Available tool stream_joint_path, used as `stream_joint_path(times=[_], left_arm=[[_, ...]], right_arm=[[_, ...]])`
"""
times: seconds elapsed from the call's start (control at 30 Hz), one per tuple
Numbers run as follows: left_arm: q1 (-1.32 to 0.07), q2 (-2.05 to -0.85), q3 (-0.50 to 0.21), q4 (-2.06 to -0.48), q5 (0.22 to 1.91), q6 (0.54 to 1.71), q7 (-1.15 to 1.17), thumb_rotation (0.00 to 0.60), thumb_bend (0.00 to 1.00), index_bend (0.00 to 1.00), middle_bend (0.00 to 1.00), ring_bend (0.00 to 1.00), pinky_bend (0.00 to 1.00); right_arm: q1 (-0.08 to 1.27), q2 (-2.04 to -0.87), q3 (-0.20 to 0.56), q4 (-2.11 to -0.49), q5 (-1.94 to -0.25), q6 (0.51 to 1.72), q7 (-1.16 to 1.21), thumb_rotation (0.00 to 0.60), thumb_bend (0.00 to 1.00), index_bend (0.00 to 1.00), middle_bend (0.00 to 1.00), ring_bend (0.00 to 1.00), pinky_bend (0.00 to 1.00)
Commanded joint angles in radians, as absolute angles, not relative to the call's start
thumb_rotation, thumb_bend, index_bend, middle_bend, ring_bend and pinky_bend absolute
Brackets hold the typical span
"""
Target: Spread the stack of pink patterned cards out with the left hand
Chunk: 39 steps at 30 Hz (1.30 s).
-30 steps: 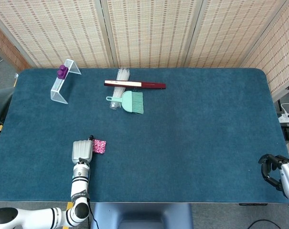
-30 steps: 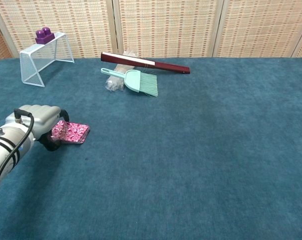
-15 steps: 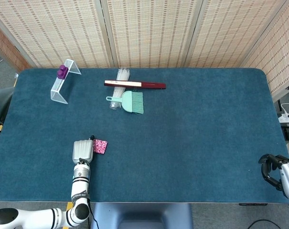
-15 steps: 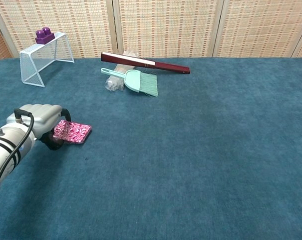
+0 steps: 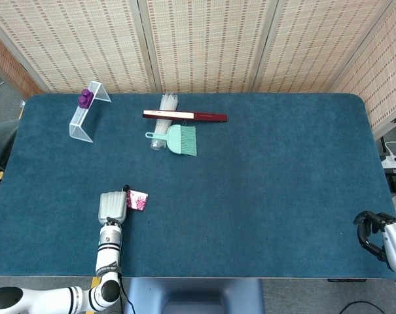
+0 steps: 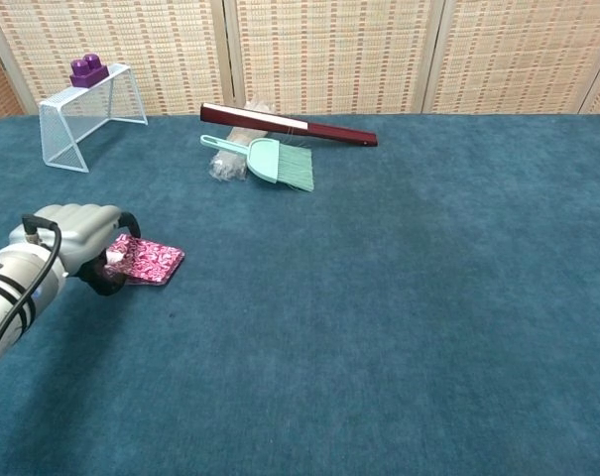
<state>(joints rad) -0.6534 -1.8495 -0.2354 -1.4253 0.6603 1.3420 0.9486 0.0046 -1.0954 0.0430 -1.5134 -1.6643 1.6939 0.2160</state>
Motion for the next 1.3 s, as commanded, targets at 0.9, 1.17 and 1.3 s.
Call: stream_joint_path(times=[0.9, 1.17, 1.3], left_arm=[[-0.646, -1.848, -0.211, -1.410, 0.705, 1.287, 0.901, 0.600, 0.42, 0.28, 1.00, 1.00, 1.00], [-0.642, -1.851, -0.212, -1.409, 0.715, 1.293, 0.892, 0.600, 0.42, 0.28, 1.00, 1.00, 1.00], [-0.641, -1.844, -0.213, -1.418, 0.708, 1.286, 0.898, 0.600, 0.42, 0.24, 1.00, 1.00, 1.00]], right_arm=[[0.004, -1.094, 0.042, -1.513, -1.665, 1.693, 0.217, 0.600, 0.55, 0.79, 0.73, 0.67, 0.93], [0.004, -1.095, 0.042, -1.513, -1.665, 1.694, 0.217, 0.600, 0.55, 0.79, 0.73, 0.67, 0.93], [0.005, -1.095, 0.042, -1.513, -1.665, 1.693, 0.216, 0.600, 0.55, 0.79, 0.73, 0.67, 0.93]])
